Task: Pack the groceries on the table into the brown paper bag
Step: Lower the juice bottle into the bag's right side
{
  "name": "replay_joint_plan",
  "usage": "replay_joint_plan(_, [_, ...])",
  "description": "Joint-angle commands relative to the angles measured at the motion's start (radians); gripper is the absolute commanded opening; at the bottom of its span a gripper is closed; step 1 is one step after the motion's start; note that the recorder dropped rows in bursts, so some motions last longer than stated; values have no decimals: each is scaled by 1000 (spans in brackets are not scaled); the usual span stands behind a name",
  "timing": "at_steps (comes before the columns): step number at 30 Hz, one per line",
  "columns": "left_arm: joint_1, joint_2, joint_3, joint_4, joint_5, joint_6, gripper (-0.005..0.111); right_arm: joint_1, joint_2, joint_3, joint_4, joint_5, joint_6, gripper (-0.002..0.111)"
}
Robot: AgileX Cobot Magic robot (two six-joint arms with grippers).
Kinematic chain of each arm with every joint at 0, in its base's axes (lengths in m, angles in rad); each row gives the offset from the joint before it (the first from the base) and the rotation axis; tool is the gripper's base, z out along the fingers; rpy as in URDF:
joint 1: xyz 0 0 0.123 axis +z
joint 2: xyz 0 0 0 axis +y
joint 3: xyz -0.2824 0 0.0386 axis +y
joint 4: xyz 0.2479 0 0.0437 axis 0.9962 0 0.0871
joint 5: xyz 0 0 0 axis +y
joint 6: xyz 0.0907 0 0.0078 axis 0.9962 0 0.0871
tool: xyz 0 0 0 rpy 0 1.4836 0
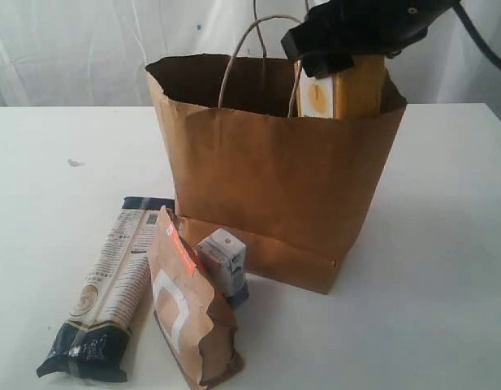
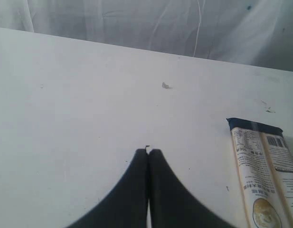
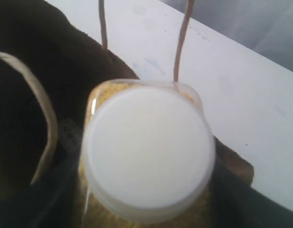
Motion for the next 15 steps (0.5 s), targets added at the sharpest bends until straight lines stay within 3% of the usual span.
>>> replay_joint_plan(1, [-7, -4, 4, -1, -3, -3, 0, -2, 32, -17, -10, -90, -15, 0])
replay_joint_plan(15, [-7, -4, 4, -1, -3, -3, 0, -2, 159, -17, -13, -63, -15, 0])
